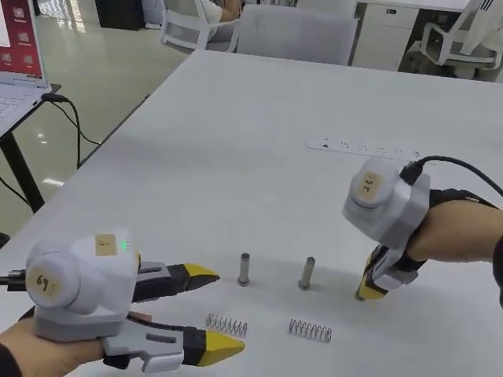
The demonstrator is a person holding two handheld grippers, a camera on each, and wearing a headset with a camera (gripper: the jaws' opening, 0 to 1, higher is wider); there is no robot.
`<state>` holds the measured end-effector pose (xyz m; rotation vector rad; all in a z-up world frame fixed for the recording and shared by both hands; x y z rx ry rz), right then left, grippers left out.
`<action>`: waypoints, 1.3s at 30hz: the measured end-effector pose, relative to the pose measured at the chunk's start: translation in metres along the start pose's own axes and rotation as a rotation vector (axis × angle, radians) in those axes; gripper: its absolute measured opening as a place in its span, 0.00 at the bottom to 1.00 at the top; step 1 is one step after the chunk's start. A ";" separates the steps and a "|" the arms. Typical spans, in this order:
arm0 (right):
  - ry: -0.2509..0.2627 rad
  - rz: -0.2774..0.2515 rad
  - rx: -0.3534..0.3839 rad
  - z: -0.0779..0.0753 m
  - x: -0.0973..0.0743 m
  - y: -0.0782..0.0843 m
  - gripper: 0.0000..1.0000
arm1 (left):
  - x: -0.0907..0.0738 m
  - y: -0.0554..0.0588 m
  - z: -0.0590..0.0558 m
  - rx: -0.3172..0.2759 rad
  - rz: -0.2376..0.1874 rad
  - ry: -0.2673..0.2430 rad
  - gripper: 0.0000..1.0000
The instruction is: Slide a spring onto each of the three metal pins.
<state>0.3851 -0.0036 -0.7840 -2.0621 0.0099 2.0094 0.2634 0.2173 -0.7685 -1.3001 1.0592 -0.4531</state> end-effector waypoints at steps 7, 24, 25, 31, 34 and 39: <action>0.006 -0.013 -0.007 0.001 -0.003 0.000 0.15 | 0.000 0.000 0.000 0.002 0.001 0.002 0.51; 0.051 -0.045 0.010 0.010 -0.021 0.015 0.20 | 0.002 0.000 -0.002 0.005 0.007 0.023 0.51; 0.051 -0.046 0.013 0.012 -0.022 0.017 0.20 | 0.003 0.000 -0.003 0.006 0.008 0.024 0.50; 0.042 -0.057 0.033 0.025 -0.022 0.025 0.20 | 0.004 -0.001 -0.004 0.010 0.009 0.032 0.50; 0.031 -0.066 0.042 0.033 -0.021 0.028 0.19 | 0.004 -0.001 -0.004 0.011 0.010 0.035 0.50; 0.011 -0.079 0.046 0.044 -0.019 0.027 0.19 | 0.004 -0.001 -0.005 0.015 0.011 0.039 0.49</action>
Point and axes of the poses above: the centre of the closed fingertips' face, and the gripper's own axes: x roughly forward along the fingers, z roughly to its left, y roughly out of its underside, the point moved 7 cm from there along -x, roughly backward along the fingers
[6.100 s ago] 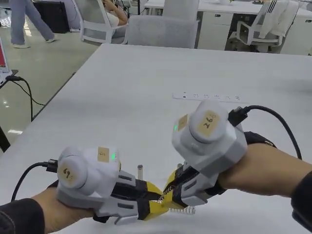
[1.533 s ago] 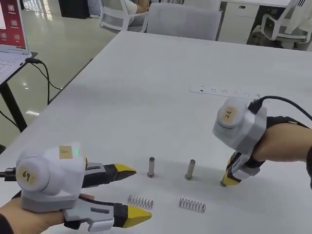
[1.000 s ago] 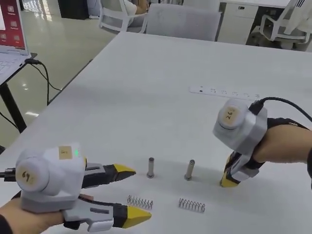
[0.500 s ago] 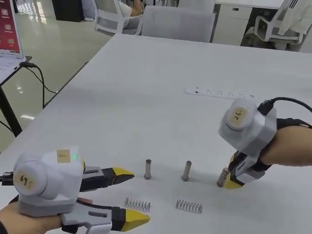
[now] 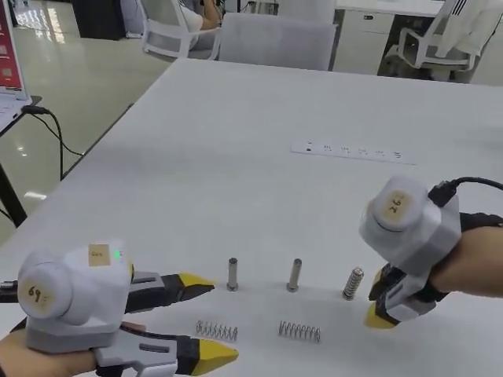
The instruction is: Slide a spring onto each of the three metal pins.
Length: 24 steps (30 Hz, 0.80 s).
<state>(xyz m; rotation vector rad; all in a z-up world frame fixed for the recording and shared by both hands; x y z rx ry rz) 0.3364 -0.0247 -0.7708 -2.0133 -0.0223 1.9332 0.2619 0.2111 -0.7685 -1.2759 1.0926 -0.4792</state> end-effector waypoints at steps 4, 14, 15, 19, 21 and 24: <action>-0.018 -0.013 -0.010 0.009 0.003 -0.005 0.19 | 0.000 -0.001 -0.001 0.002 0.000 0.001 0.49; -0.061 -0.030 -0.079 0.030 0.014 -0.027 0.19 | -0.001 -0.002 -0.002 0.007 -0.001 0.004 0.47; -0.066 -0.035 -0.086 0.031 0.016 -0.030 0.19 | -0.001 -0.002 -0.002 0.007 0.000 0.005 0.47; -0.070 -0.038 -0.117 0.034 0.021 -0.038 0.18 | -0.001 -0.002 -0.002 0.009 -0.002 0.006 0.47; -0.073 -0.035 -0.128 0.034 0.024 -0.041 0.17 | -0.001 -0.003 -0.002 0.008 -0.002 0.007 0.46; -0.079 -0.033 -0.141 0.035 0.027 -0.043 0.16 | 0.000 -0.002 -0.002 0.006 -0.001 0.010 0.46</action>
Point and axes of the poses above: the centre of the closed fingertips' face, and the gripper's own axes: x roughly forward along the fingers, z roughly to its left, y roughly out of its underside, the point moved 7 cm from there along -x, roughly backward along the fingers
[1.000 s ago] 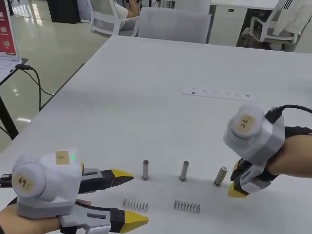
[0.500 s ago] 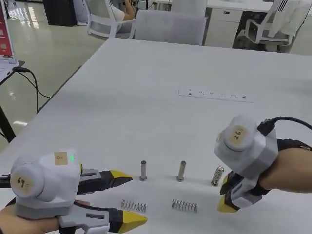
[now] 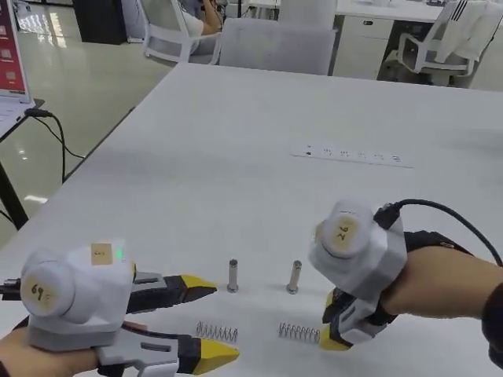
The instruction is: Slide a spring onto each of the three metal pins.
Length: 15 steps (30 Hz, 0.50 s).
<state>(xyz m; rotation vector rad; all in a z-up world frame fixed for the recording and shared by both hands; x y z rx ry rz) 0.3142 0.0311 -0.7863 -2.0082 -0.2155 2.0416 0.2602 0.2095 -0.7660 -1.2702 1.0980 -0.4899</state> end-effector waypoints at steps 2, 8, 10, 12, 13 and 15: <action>-0.002 0.018 -0.022 0.000 0.003 -0.001 0.15 | 0.000 0.000 0.000 0.000 0.002 0.004 0.46; -0.010 0.030 -0.047 -0.001 0.011 -0.005 0.13 | 0.001 0.000 0.000 -0.001 0.001 0.009 0.45; -0.014 0.033 -0.052 -0.001 0.012 -0.006 0.13 | 0.001 0.000 0.000 -0.001 0.003 0.011 0.45; -0.015 0.042 -0.056 -0.001 0.013 -0.005 0.12 | 0.001 0.000 0.000 0.000 0.005 0.013 0.45; -0.011 0.045 -0.063 -0.001 0.014 -0.005 0.12 | 0.002 0.000 0.000 0.000 0.006 0.015 0.45; -0.009 0.049 -0.067 -0.001 0.014 -0.005 0.11 | 0.002 0.000 0.000 0.002 0.006 0.018 0.45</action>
Point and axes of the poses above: the centre of the closed fingertips' face, and the gripper's own axes: x roughly forward along the fingers, z roughly to its left, y roughly out of its underside, the point moved 7 cm from there along -x, roughly backward along the fingers
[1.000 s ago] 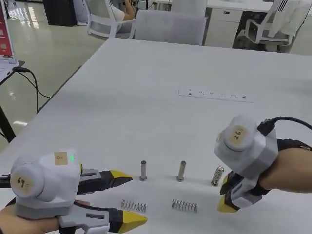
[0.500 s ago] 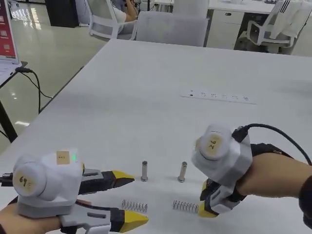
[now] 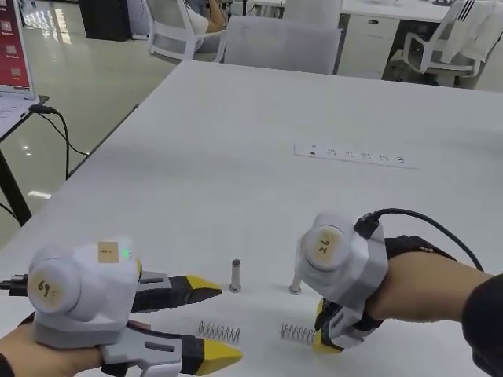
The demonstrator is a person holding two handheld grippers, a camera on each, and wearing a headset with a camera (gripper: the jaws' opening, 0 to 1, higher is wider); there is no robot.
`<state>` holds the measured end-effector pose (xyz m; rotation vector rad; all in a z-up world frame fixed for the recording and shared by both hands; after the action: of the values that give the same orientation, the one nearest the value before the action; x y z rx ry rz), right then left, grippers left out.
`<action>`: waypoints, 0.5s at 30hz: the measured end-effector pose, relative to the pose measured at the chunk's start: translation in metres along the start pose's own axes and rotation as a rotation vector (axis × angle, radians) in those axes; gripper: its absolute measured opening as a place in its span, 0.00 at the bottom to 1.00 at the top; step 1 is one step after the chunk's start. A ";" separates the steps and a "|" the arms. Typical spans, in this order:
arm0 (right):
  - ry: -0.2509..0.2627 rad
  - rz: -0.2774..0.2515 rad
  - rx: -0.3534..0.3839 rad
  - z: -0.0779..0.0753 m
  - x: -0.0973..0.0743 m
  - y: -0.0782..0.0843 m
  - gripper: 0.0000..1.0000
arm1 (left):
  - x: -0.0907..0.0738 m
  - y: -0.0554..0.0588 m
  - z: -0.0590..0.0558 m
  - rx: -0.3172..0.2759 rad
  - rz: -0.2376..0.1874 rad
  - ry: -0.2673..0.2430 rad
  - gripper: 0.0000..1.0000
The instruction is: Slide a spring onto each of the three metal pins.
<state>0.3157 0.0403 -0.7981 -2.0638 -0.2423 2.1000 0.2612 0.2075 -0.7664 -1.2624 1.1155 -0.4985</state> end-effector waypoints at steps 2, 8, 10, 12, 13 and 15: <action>-0.001 -0.001 0.002 0.000 0.001 0.000 0.11 | 0.001 0.000 0.000 0.001 0.002 0.003 0.44; 0.015 0.010 -0.019 -0.001 0.002 0.000 0.08 | 0.002 -0.001 0.000 0.007 0.007 0.011 0.44; 0.023 0.006 -0.023 -0.001 0.002 -0.001 0.08 | 0.003 -0.002 -0.001 0.010 0.010 0.014 0.44; 0.023 0.008 -0.024 -0.001 0.001 -0.001 0.08 | 0.003 -0.002 -0.001 0.012 0.011 0.017 0.43; 0.023 0.006 -0.024 0.000 0.000 -0.001 0.08 | 0.003 -0.002 -0.001 0.013 0.012 0.017 0.43; 0.014 -0.003 -0.022 0.002 -0.003 -0.003 0.07 | 0.003 -0.003 -0.001 0.016 0.012 0.020 0.43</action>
<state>0.3141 0.0422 -0.7941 -2.0885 -0.2668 2.0901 0.2623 0.2033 -0.7646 -1.2386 1.1335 -0.5106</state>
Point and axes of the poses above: the centre of the closed fingertips' face, and the gripper's own axes: x roughly forward along the fingers, z roughly to its left, y roughly out of its underside, the point moved 7 cm from there along -x, roughly backward along the fingers
